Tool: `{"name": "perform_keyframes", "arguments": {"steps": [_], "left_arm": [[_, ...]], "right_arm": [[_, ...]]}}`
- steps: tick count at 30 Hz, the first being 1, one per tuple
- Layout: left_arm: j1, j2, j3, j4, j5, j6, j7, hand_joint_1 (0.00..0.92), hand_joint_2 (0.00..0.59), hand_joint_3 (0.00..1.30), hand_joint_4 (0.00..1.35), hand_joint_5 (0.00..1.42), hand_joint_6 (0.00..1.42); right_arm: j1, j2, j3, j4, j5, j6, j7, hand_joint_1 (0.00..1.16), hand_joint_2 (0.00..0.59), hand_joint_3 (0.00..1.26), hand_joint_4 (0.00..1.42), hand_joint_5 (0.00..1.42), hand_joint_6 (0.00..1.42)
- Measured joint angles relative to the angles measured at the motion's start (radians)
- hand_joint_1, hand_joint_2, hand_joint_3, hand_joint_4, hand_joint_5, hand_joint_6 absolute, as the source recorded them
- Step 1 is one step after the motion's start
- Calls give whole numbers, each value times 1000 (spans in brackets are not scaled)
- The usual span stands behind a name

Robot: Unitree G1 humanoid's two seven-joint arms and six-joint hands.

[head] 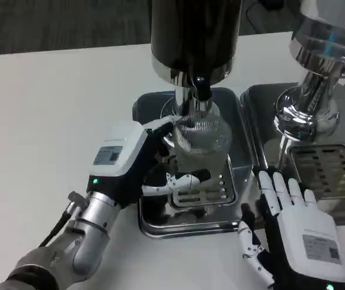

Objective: Grasp the cup under the faucet to collect the drink, then remove the cup.

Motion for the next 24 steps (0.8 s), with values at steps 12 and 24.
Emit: {"name": "perform_keyframes", "arguments": {"steps": [12,24], "left_arm": [[31,32,20,-15,-41,-53,-20,82,46,50,26,304,303],[74,102,133,-136,-162,-262,-88,0,87,47,0,162,107]], "right_arm": [[0,-2,1,0,1,0,0,0,520,35,0,0,0],[-11,-17,-6,0,17,0,5,0,520,35,0,0,0]]}}
